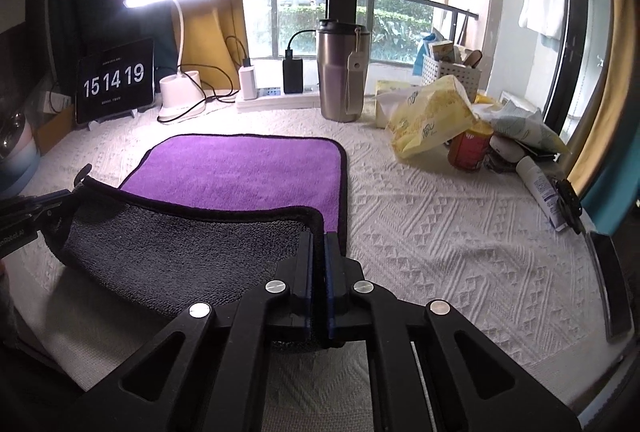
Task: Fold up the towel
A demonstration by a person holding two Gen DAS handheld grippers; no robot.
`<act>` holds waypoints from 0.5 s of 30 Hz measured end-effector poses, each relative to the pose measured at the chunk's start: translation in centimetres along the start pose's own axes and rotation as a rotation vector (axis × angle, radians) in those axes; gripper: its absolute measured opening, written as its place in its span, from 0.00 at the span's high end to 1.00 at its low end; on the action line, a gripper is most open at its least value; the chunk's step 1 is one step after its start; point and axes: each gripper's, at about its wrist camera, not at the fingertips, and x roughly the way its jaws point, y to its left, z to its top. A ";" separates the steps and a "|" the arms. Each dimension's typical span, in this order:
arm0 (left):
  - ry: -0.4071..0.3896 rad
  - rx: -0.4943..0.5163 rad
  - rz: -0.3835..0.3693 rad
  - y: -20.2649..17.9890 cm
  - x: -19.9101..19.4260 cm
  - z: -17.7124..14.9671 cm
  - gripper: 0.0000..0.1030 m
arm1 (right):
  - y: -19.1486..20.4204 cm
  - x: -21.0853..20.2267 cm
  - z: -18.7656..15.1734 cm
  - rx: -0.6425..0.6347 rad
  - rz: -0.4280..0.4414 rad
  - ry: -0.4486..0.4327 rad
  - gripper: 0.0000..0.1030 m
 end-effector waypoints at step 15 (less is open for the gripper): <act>-0.063 -0.011 0.012 0.6 -0.1 2.4 0.88 | -0.4 0.4 2.4 -0.002 -0.025 -0.044 0.94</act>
